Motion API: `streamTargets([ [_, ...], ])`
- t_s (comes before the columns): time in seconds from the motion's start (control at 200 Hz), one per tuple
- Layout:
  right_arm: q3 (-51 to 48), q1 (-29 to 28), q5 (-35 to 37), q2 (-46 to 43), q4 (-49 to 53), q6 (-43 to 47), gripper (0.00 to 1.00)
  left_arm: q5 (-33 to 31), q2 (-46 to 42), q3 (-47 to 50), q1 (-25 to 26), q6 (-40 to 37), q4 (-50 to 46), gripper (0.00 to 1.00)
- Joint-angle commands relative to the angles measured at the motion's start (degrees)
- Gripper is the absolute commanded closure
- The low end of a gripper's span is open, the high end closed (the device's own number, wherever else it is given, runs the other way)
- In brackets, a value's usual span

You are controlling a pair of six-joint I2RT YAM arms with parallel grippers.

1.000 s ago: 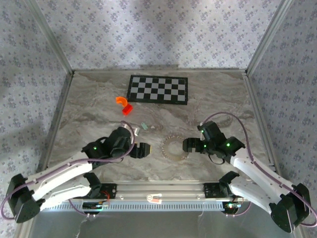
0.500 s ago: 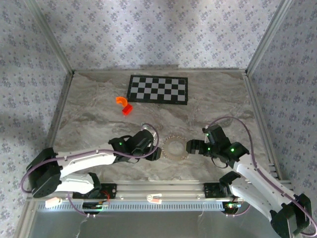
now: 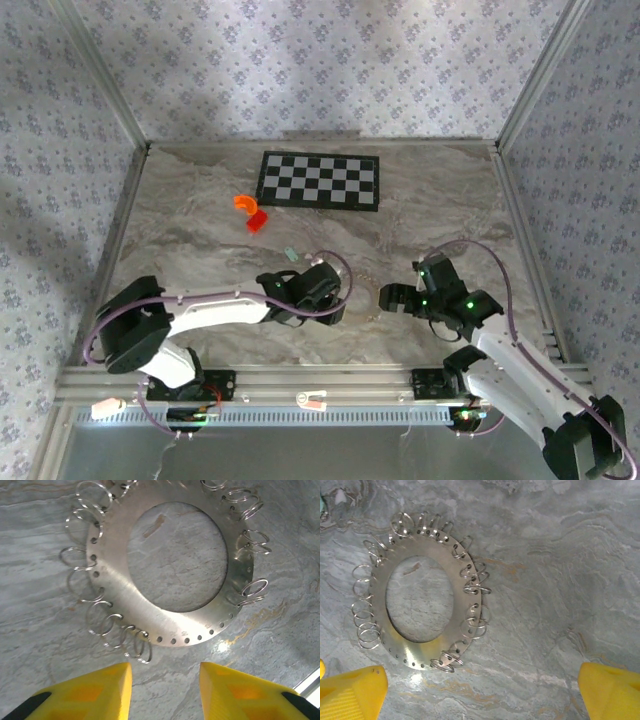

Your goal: Put the keys on the keyring

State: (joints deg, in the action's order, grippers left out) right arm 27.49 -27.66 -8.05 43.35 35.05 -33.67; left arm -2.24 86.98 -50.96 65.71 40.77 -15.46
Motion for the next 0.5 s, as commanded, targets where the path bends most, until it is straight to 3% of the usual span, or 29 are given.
streamTargets([
  [0.0,-0.7,0.9,-0.8,-0.9,-0.3,-0.1,0.00,-1.9,2.5,-3.8,1.2,-1.9,-3.0,0.61],
  [0.495,-1.2,4.4,-2.5,-1.9,-0.1,1.0,0.00,-5.7,11.9,-11.4,3.5,-3.8,-9.7,0.65],
])
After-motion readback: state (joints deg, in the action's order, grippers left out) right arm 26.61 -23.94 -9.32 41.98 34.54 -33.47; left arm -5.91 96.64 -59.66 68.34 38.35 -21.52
